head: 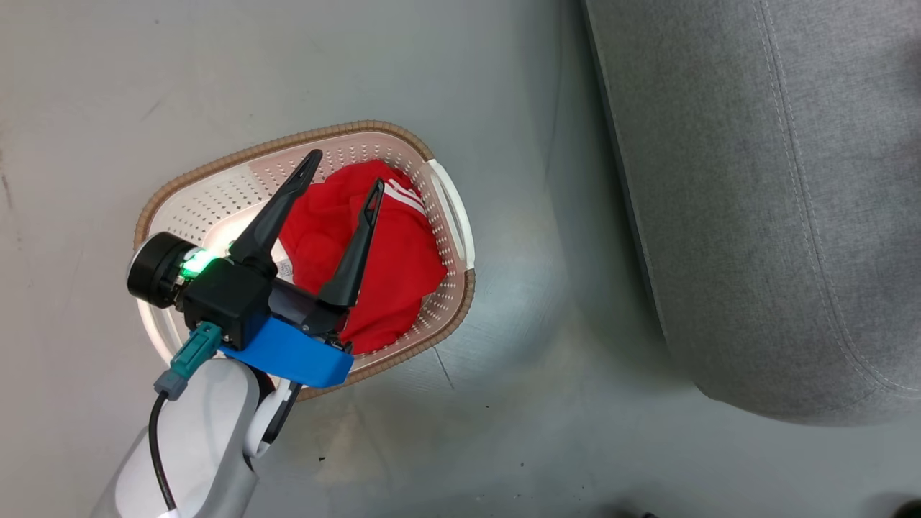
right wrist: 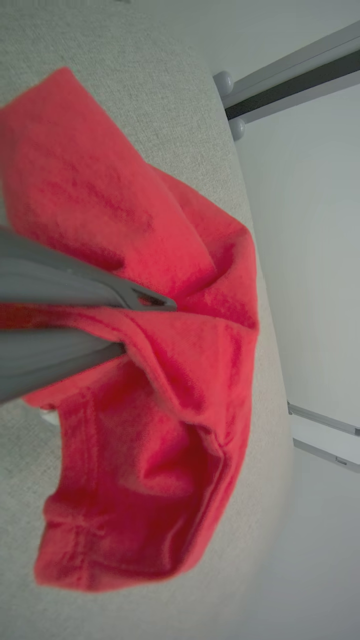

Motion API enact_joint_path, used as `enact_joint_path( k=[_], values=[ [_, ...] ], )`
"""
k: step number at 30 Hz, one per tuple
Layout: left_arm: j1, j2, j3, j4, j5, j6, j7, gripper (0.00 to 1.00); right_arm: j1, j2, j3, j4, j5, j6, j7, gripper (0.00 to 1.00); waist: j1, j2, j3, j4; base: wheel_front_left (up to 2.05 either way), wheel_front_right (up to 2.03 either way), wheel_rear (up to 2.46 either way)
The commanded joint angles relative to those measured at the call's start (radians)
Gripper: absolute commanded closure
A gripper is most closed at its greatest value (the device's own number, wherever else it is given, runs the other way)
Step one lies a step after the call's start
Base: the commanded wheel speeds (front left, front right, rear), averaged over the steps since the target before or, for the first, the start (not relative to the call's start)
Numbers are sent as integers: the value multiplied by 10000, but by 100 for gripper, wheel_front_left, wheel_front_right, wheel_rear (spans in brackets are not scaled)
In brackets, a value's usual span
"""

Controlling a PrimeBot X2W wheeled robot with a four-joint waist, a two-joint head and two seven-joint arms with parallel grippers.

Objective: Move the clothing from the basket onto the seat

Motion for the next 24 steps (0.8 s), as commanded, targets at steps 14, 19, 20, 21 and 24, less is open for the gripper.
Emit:
enact_joint_path(
  k=[14, 19, 20, 21, 24],
  values=[
    [-105, -340, -40, 191, -124, -19, -52, 0, 338, 96, 224, -263, -309, 1, -51, 0, -1, 0, -558, 142, 0, 0, 0],
    [125, -587, 4, 282, -256, -19, -50, 0, 825, 49, 404, -412, -360, 1, -52, 0, -1, 0, -1127, 320, 0, 0, 0],
    [189, -639, 53, 294, -266, -19, -52, 0, 943, 51, 421, -445, -375, 1, -52, 0, -1, 0, -1261, 344, 0, 0, 0],
    [256, -697, 86, 315, -281, -19, -52, 0, 1052, 81, 471, -479, -414, 1, -52, 0, -1, 0, -1414, 367, 0, 0, 0],
    [491, -847, 183, 420, -348, -19, -50, 0, 1385, 196, 622, -523, -482, 1, -47, 0, -1, 0, -1904, 440, 0, 0, 0]
  ],
)
